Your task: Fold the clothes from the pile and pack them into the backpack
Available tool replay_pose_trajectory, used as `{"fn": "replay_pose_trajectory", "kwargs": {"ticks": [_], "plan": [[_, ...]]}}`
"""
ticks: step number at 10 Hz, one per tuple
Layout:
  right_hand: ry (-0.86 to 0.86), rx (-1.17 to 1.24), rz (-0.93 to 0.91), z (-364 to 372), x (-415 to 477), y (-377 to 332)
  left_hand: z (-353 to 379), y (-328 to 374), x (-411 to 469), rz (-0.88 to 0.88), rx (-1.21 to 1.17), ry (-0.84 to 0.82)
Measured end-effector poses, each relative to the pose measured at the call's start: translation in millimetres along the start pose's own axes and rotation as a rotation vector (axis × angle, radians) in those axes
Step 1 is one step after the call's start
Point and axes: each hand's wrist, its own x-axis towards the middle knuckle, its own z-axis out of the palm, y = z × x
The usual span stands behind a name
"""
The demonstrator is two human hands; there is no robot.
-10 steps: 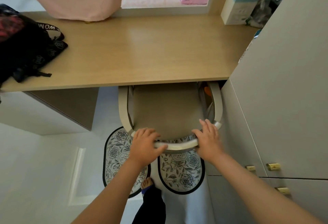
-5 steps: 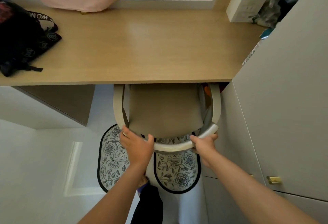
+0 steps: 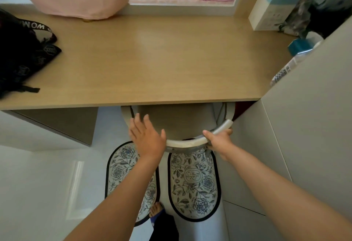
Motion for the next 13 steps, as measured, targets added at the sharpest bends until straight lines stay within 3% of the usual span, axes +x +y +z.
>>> {"fn": "replay_pose_trajectory", "kwargs": {"ticks": [1, 2, 3, 5, 6, 7, 10, 12, 13], "plan": [[0.209, -0.424, -0.355, -5, -25, 10, -1, -4, -7, 0.388, -0.049, -0.099], [0.061, -0.949, -0.806, -5, -41, 19, 2, -11, -13, 0.692, 0.121, -0.151], [-0.019, -1.213, -0.827, 1, -26, 28, 9, -17, -5, 0.694, 0.199, -0.139], [0.179, -1.16, -0.963, 17, 0, 13, 5, -13, 29, 0.771, 0.274, -0.019], [0.191, -1.187, -0.959, 26, 11, -14, -4, -6, 59, 0.764, 0.313, -0.035], [0.171, -1.237, -0.892, 36, 23, -26, 2, -2, 77, 0.691, 0.335, -0.117], [0.095, -1.264, -0.92, 30, 37, -37, 18, -1, 106, 0.85, 0.384, -0.131], [-0.038, -1.34, -0.819, 25, 27, -44, 7, 10, 100, 0.754, 0.338, -0.262], [-0.156, -1.254, -0.737, 12, 4, -71, -23, 24, 90, 0.684, 0.201, -0.355]]}}
